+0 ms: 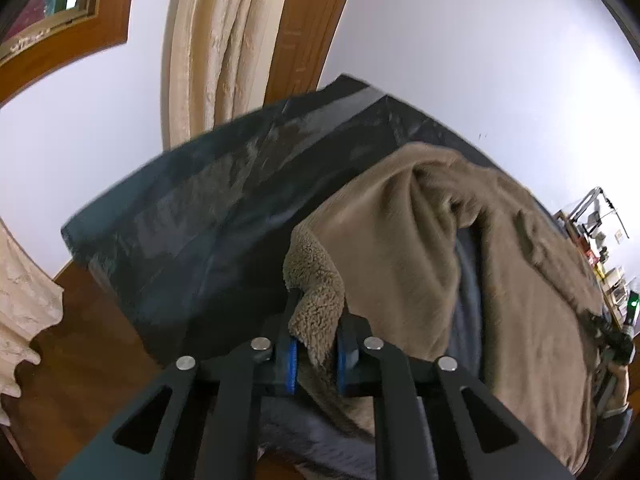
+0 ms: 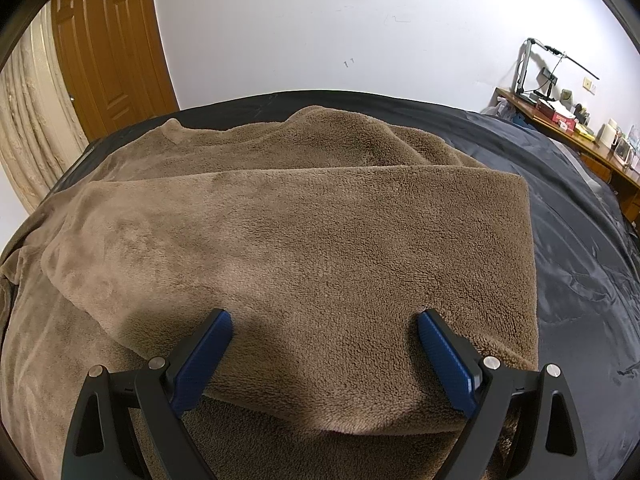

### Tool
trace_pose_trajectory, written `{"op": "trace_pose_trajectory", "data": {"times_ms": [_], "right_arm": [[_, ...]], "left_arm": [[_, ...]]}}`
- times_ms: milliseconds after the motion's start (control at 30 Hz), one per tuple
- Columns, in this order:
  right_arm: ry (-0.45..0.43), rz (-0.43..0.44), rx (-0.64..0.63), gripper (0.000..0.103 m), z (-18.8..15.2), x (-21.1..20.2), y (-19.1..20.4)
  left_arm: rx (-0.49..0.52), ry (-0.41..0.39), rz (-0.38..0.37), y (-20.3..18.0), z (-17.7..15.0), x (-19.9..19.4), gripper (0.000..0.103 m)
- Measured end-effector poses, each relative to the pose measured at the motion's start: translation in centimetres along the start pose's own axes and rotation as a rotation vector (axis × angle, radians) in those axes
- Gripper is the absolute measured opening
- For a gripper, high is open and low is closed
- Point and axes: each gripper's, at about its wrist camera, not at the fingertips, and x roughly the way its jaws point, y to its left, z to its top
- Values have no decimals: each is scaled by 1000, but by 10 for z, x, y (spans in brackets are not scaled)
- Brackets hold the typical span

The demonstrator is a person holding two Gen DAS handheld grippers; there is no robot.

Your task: Fold clothes

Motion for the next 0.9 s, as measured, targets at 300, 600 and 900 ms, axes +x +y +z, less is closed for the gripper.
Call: {"op": "trace_pose_trajectory", "data": {"times_ms": [300, 600, 900], "right_arm": [[0, 1, 1, 96, 0, 0, 0], [1, -6, -3, 96, -1, -1, 1], [-4, -20, -8, 96, -1, -2, 2]], "left_arm": [[-210, -109, -43, 27, 98, -34, 14], [-275, -119, -81, 8, 201, -47, 14], [-72, 36, -188, -162, 221, -3, 14]]}}
